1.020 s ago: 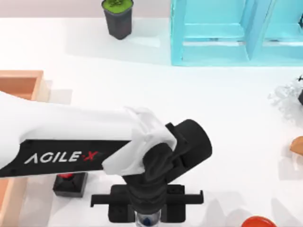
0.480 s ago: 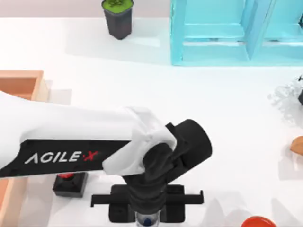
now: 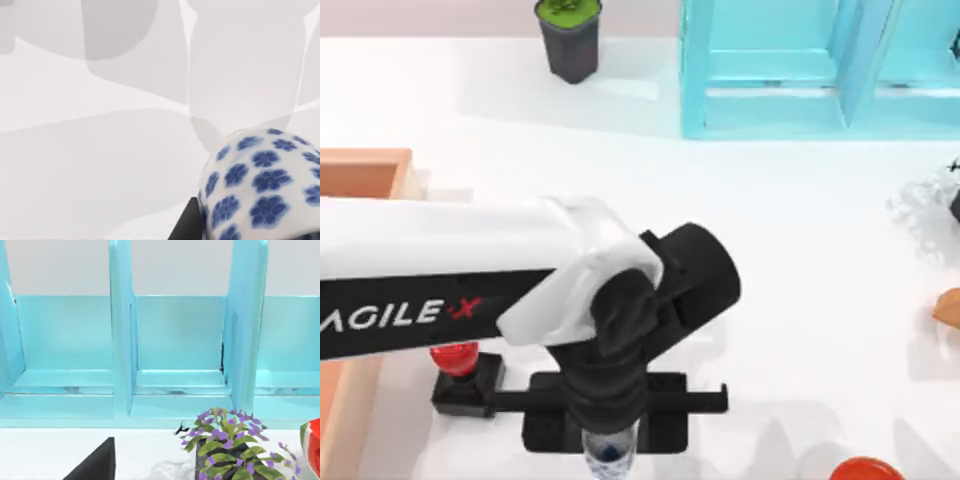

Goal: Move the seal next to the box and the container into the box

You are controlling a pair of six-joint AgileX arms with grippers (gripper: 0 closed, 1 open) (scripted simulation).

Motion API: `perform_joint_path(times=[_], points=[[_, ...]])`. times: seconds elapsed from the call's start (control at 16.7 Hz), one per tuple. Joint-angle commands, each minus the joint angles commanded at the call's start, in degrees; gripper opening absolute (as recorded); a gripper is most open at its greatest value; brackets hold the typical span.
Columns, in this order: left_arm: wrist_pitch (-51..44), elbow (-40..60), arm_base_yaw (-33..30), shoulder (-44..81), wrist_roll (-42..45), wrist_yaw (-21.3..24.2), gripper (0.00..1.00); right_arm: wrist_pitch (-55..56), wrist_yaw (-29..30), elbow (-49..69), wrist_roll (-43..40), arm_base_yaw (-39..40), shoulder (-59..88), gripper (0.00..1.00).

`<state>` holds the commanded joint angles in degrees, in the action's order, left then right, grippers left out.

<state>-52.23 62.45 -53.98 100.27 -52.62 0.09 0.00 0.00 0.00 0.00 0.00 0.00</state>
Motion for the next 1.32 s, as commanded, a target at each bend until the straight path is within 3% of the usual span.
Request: perform_joint_path(times=[0.48,0.96,1.32], points=[[-17.7,-0.1,9.6,-18.0,9.3,0.0,0.00,0.0,0.0,0.0,0.0,0.0,0.0,1.00],[-19.0,0.4,11.2,-18.1,11.1,-0.1,0.00,0.0,0.0,0.0,0.0,0.0,0.0,1.00],[-19.3,0.5,21.9,-17.3,21.0,0.0,0.00,0.0,0.0,0.0,0.0,0.0,0.0,1.00]])
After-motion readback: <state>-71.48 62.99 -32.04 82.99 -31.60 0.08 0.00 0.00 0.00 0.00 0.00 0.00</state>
